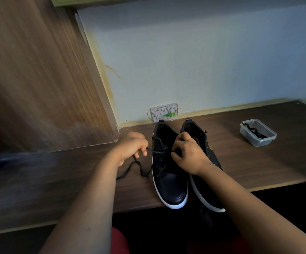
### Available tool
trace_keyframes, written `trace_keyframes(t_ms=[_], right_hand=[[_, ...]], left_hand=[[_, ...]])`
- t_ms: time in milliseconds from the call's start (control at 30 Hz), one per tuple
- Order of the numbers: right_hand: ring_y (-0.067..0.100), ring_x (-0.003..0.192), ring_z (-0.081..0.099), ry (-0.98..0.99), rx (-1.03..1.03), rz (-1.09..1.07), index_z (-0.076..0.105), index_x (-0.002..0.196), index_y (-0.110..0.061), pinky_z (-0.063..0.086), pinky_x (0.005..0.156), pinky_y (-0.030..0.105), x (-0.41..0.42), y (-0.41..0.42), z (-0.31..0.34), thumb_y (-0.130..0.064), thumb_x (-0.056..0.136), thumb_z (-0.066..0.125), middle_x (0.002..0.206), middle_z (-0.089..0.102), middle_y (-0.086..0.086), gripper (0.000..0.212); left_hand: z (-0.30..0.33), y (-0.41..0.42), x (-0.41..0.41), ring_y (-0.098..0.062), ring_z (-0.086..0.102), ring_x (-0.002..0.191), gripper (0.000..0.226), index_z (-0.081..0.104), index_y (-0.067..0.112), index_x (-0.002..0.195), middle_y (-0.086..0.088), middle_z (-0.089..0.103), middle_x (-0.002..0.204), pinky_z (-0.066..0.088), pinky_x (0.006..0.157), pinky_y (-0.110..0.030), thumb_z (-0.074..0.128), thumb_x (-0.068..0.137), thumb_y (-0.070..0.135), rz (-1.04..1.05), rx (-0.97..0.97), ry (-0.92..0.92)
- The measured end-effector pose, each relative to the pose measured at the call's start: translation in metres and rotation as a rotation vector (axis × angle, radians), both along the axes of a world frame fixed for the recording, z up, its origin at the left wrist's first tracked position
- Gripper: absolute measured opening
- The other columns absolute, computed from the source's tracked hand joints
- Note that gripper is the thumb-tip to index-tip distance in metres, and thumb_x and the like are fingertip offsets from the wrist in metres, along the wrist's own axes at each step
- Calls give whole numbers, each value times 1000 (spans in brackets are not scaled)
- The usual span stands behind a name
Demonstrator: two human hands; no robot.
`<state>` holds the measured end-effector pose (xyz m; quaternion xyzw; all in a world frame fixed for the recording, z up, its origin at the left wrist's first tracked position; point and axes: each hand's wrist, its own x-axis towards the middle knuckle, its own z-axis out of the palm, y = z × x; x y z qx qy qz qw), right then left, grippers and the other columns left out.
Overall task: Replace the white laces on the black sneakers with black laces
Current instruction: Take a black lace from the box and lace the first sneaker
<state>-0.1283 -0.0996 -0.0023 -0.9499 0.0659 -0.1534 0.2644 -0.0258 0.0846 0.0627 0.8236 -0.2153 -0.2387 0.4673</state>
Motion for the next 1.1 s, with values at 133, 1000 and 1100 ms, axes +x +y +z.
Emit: trace_keyframes(t_ms=[133,1000,1100], right_hand=[[17,95,55,-94,105,2,62,86,-7,45,88,29,2,0,-4,-15,87,60,108,45,0,8],[6,82,60,-319,97,-57,74,83,-7,38,74,3,2,-6,-8,-6,79,73,94,64,-1,3],[7,82,61,-317,122,-48,73,81,-8,40,73,4,2,-6,-8,-5,79,73,93,64,-1,3]], left_hand=[[-10,-7,-6,-14,46,43,10,53,9,65,-11,67,63,31,42,-16,53,73,3,-105,286,55],[-29,-43,-14,-11,55,65,10,66,17,76,2,60,70,45,62,-23,68,86,17,38,38,-203],[-17,-35,-9,-7,56,59,9,68,17,80,2,65,70,43,54,-15,68,89,18,110,-91,-94]])
